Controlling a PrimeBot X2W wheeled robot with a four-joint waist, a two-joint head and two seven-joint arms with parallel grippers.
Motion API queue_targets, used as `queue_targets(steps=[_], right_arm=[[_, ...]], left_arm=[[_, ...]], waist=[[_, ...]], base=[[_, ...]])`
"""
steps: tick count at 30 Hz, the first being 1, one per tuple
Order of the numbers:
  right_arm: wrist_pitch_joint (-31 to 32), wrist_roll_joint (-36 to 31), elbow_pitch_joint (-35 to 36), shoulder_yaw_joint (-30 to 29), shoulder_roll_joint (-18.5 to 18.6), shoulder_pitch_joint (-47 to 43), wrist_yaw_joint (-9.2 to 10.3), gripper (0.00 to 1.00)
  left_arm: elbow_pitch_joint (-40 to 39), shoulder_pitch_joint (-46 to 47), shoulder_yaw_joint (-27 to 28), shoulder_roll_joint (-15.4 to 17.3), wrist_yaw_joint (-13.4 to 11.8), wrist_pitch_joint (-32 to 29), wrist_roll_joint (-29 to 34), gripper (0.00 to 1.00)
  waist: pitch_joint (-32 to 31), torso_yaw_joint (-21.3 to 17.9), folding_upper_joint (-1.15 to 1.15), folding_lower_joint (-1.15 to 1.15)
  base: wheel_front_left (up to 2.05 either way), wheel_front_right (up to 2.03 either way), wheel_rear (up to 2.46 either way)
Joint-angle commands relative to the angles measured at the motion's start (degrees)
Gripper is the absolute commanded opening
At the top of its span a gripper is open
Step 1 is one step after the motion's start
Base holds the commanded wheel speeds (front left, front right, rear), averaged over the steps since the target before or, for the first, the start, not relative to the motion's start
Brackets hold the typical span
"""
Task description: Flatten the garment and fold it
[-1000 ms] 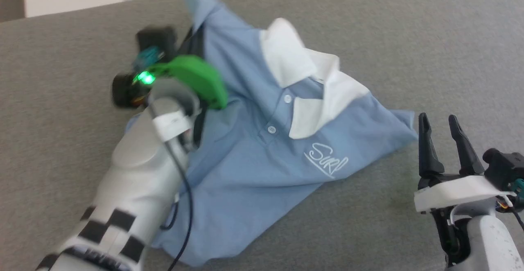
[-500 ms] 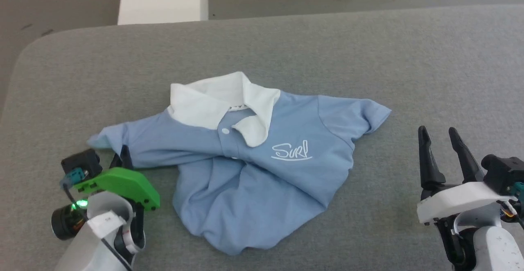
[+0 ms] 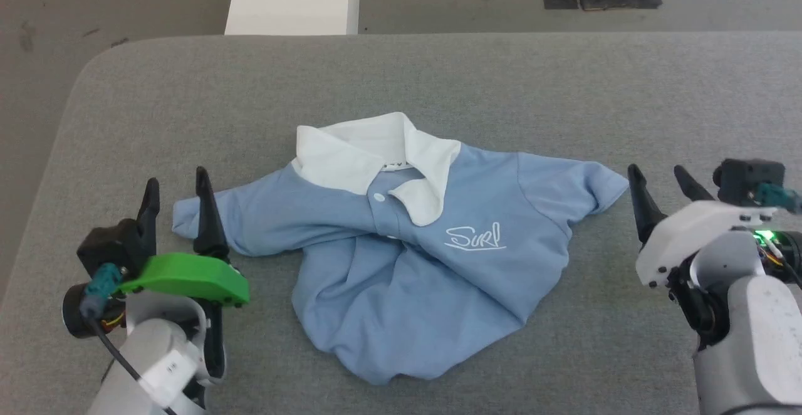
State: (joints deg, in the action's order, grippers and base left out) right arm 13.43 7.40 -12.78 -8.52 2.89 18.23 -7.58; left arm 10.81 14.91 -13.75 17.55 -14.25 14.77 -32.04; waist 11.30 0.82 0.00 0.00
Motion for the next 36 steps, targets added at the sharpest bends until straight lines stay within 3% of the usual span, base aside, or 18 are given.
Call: queue_targets(steps=[1,10,16,17,18,19,24,28,36], right_arm=[[2.69,-0.52,-1.95,-0.60,-0.02,1.86,0.09,1.00],[18.63,-4.73,-12.23,-5.09,-0.02,11.53,0.09,1.00],[26.97,-6.83,-16.96,-5.54,-0.02,14.74,0.09,1.00],[27.78,-6.19,-17.26,-5.26,-0.02,14.84,0.09,0.79],[28.09,-5.76,-17.29,-5.06,-0.02,14.84,0.09,0.20],[28.24,-6.11,-17.04,-4.91,-0.02,14.60,0.09,0.00],[21.50,-7.08,-11.48,-5.97,-0.02,11.75,0.09,0.00],[19.19,-6.34,-7.29,-5.16,-0.02,8.78,0.09,0.00],[18.63,-4.68,0.62,-4.10,-0.02,4.00,0.09,0.00]], left_arm=[[-1.76,-2.21,1.14,-1.44,0.88,0.20,2.88,1.00],[-8.28,-4.82,10.04,-10.09,8.74,0.22,13.71,1.00],[-7.69,-4.37,14.58,-13.32,12.97,0.22,17.20,1.00],[-7.50,-4.31,15.26,-13.60,13.39,0.22,17.54,1.00],[-7.41,-4.30,15.80,-13.77,13.65,0.22,17.76,1.00],[-7.28,-4.36,16.47,-13.96,13.96,0.22,18.01,1.00],[-3.95,-4.68,18.97,-13.99,16.33,0.22,20.19,1.00],[1.67,-3.24,18.57,-10.86,18.54,-0.73,20.78,1.00],[8.87,4.04,19.56,-4.25,19.77,-17.34,17.93,1.00]], waist=[[1.06,1.02,0.00,0.00],[4.87,3.90,0.00,0.00],[6.26,4.62,0.00,0.00],[6.23,4.57,0.00,0.00],[6.17,4.48,0.00,0.00],[6.06,4.31,0.00,0.00],[4.38,3.10,0.00,0.00],[3.32,1.93,0.00,0.00],[4.39,-0.65,0.00,0.00]], base=[[0.00,0.00,0.00],[0.00,0.00,0.00],[0.00,0.00,0.00],[0.00,0.00,0.00],[0.00,0.00,0.00],[0.00,0.00,0.00],[0.00,0.00,0.00],[0.00,0.00,0.00],[0.00,0.00,0.00]])
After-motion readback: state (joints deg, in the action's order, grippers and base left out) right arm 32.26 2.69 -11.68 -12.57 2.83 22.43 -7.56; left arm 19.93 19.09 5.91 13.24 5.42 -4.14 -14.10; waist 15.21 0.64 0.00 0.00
